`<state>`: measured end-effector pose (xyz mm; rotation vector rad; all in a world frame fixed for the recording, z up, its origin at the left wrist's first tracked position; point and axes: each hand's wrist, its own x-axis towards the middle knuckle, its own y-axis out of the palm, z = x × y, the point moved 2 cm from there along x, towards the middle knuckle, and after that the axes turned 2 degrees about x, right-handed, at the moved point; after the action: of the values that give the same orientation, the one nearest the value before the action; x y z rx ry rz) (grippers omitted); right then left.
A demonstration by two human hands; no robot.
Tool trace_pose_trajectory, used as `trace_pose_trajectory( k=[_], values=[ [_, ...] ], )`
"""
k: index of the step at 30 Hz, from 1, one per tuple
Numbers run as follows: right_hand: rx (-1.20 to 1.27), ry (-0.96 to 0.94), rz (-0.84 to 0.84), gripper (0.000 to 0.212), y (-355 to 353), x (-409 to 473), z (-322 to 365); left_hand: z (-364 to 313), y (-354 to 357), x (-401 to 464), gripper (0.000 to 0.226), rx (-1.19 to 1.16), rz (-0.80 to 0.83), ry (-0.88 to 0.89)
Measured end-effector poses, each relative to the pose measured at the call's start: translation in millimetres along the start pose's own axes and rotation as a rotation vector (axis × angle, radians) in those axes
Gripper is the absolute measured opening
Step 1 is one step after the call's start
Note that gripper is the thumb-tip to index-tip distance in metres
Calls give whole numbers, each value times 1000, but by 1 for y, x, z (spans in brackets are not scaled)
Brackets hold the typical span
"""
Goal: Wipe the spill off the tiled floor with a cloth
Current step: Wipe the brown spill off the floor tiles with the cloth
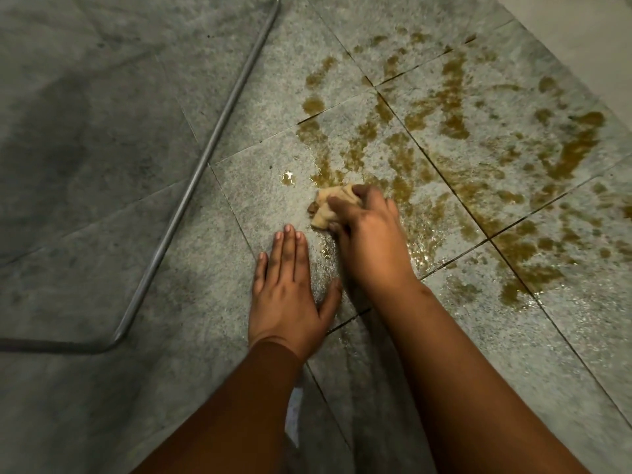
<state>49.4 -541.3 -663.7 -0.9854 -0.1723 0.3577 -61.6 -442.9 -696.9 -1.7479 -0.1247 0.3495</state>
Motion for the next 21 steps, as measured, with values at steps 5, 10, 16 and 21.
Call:
trace_pose_trajectory(
  k=[5, 10, 16, 21],
  values=[
    [70, -14, 71, 36, -11, -49, -14, 1, 0, -1, 89, -2, 19, 11],
    [78, 24, 24, 36, -8, -48, -13, 0, 0, 0, 92, -7, 14, 16],
    [-11, -18, 33, 37, 0, -5, 3, 1, 0, 0, 90, 1, 15, 25],
    [51, -29, 67, 37, -6, -57, -7, 2, 1, -1, 94, 3, 5, 34]
  ],
)
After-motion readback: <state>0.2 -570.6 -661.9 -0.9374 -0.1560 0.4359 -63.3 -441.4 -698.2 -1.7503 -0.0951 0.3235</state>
